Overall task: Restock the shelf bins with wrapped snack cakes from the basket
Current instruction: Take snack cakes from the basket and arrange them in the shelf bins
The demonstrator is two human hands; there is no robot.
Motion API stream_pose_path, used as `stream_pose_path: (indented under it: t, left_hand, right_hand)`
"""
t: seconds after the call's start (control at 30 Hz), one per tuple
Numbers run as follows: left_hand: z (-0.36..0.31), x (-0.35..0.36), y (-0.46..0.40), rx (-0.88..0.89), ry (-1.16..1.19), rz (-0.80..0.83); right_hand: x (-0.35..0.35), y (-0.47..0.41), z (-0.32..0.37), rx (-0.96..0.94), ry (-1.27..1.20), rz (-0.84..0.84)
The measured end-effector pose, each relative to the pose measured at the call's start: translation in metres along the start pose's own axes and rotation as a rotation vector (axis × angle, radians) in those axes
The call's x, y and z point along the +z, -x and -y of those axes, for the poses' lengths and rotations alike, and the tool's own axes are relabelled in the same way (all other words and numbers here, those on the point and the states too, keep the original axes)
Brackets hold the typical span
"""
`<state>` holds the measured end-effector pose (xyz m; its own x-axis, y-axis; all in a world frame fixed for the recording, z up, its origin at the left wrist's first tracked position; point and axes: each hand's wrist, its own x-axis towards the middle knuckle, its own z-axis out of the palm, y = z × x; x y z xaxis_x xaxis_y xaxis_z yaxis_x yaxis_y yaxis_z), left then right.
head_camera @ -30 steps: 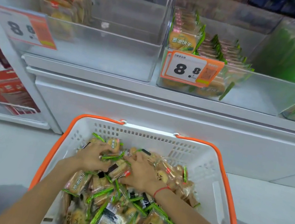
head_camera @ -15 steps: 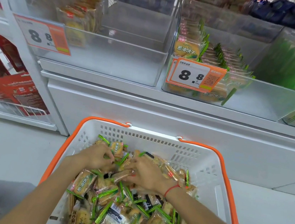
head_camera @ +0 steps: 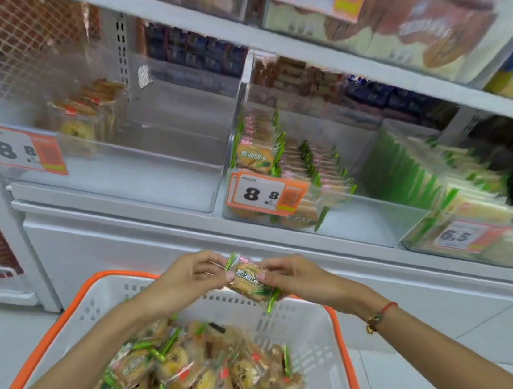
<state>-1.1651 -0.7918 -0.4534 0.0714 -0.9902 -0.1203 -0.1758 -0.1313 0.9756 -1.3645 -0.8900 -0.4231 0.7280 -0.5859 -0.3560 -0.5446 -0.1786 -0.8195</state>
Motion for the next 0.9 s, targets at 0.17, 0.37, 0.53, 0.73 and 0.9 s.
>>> stream_pose_path:
  t: [0.17,0.37,0.53,0.73,0.9]
  left_hand:
    - [-0.034,0.007,-0.004,0.177,-0.001,-0.135]
    - [-0.065,-0.006,-0.01,0.402,-0.182,-0.506]
    - [-0.091,-0.035,-0.037,0.572,-0.431,-0.613]
    - [-0.1,-0.045,-0.068,0.445,-0.588,-0.468]
    - [-0.091,-0.04,-0.072,0.515,-0.719,-0.503]
  right_hand:
    - [-0.025,0.02,0.035,-0.162,0.056,-0.178]
    - [-0.076,0.044,0.063,-0.367,-0.013,-0.404]
    - [-0.141,0.048,0.069,-0.317,0.052,-0.567]
    - [-0.203,0.032,0.072,-0.08,0.505,-0.54]
    - [-0.208,0.001,0.055,0.181,0.857,-0.334]
